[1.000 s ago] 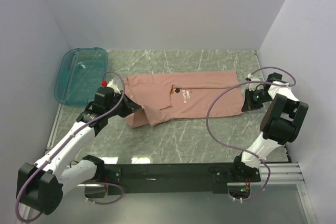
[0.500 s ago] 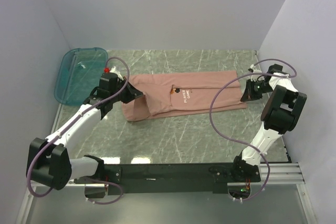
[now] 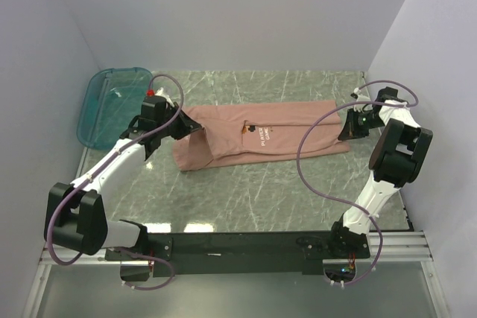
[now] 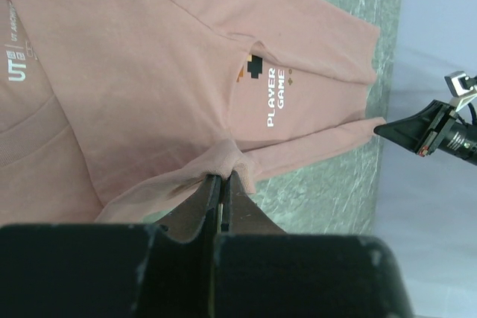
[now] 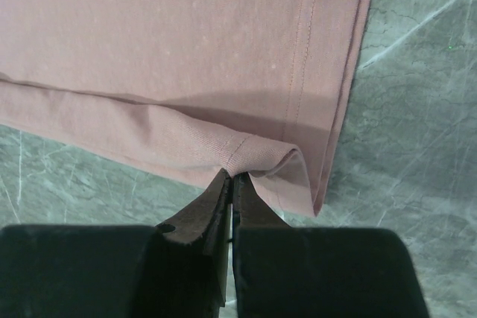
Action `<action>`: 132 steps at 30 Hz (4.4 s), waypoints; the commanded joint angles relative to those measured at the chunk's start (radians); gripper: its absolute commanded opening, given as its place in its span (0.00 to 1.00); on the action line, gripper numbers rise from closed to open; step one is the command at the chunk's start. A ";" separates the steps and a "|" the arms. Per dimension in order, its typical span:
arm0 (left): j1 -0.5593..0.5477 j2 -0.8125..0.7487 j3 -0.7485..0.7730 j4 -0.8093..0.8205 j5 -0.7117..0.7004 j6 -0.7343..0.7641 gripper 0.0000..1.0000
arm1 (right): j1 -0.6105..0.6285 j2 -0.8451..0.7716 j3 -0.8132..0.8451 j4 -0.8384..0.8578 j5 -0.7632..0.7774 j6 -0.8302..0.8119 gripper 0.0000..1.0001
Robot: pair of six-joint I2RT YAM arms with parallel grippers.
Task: Fold and stack the t-shirts
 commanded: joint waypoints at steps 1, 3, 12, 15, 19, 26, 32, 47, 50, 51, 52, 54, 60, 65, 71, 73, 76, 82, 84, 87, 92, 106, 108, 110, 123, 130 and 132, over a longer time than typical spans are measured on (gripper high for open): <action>0.014 0.005 0.057 0.041 0.021 0.032 0.00 | 0.003 0.005 0.040 0.023 -0.016 0.024 0.00; 0.018 0.017 0.067 0.041 0.021 0.034 0.00 | 0.003 0.007 0.040 0.026 -0.019 0.027 0.00; 0.041 0.083 0.116 0.023 0.026 0.057 0.00 | 0.002 0.014 0.058 0.068 -0.039 0.081 0.00; 0.047 0.105 0.133 0.018 0.029 0.063 0.00 | 0.003 0.036 0.073 0.066 -0.054 0.096 0.00; 0.052 0.125 0.150 0.021 0.035 0.061 0.00 | 0.003 0.036 0.066 0.078 -0.053 0.103 0.00; 0.054 0.168 0.195 0.015 0.043 0.069 0.00 | 0.002 0.021 0.047 0.114 -0.051 0.124 0.00; 0.057 0.191 0.204 0.014 0.047 0.078 0.00 | 0.003 0.031 0.063 0.115 -0.060 0.139 0.00; 0.060 0.340 0.357 -0.040 0.067 0.144 0.00 | 0.002 0.022 0.041 0.152 -0.039 0.173 0.00; 0.061 0.364 0.380 -0.048 0.072 0.149 0.00 | 0.000 0.019 0.035 0.161 -0.034 0.181 0.00; 0.061 0.369 0.385 -0.048 0.075 0.149 0.00 | 0.000 0.019 0.033 0.164 -0.031 0.182 0.00; 0.061 0.373 0.394 -0.048 0.079 0.150 0.00 | 0.000 0.020 0.032 0.166 -0.027 0.190 0.00; 0.061 0.380 0.402 -0.046 0.079 0.150 0.00 | -0.002 0.022 0.032 0.167 -0.022 0.191 0.00; 0.064 0.387 0.422 -0.042 0.089 0.155 0.00 | -0.002 0.028 0.030 0.172 -0.017 0.195 0.00; 0.066 0.396 0.417 -0.031 0.099 0.153 0.00 | -0.002 0.033 0.035 0.170 -0.024 0.199 0.06; 0.066 0.412 0.410 -0.016 0.119 0.155 0.00 | -0.002 0.042 0.073 0.155 -0.062 0.221 0.23; 0.067 0.416 0.406 -0.011 0.119 0.158 0.00 | -0.003 0.053 0.102 0.146 -0.103 0.236 0.35; 0.070 0.424 0.411 -0.011 0.125 0.159 0.00 | -0.003 0.059 0.130 0.143 -0.148 0.262 0.45; 0.073 0.426 0.414 -0.011 0.130 0.163 0.00 | -0.012 0.002 0.093 0.176 -0.108 0.244 0.49; 0.073 0.424 0.414 -0.012 0.133 0.166 0.00 | -0.018 -0.022 0.080 0.175 -0.110 0.210 0.49; 0.075 0.423 0.414 -0.011 0.138 0.169 0.00 | -0.021 -0.042 0.063 0.157 -0.137 0.161 0.49; 0.078 0.423 0.410 -0.008 0.139 0.167 0.01 | -0.021 -0.052 0.034 0.144 -0.169 0.138 0.50; 0.080 0.429 0.405 -0.002 0.155 0.167 0.00 | -0.021 -0.056 0.007 0.137 -0.175 0.118 0.50; 0.080 0.427 0.403 -0.002 0.158 0.166 0.01 | -0.023 -0.058 0.009 0.137 -0.177 0.118 0.50; 0.078 0.426 0.403 -0.002 0.159 0.166 0.00 | -0.021 -0.059 0.007 0.137 -0.179 0.116 0.50; 0.080 0.423 0.396 -0.002 0.159 0.167 0.00 | -0.021 -0.061 0.001 0.135 -0.182 0.112 0.50; 0.078 0.419 0.388 -0.002 0.158 0.170 0.00 | -0.021 -0.062 -0.002 0.137 -0.183 0.109 0.50; 0.080 0.419 0.388 0.000 0.158 0.169 0.01 | -0.023 -0.064 -0.003 0.135 -0.183 0.109 0.50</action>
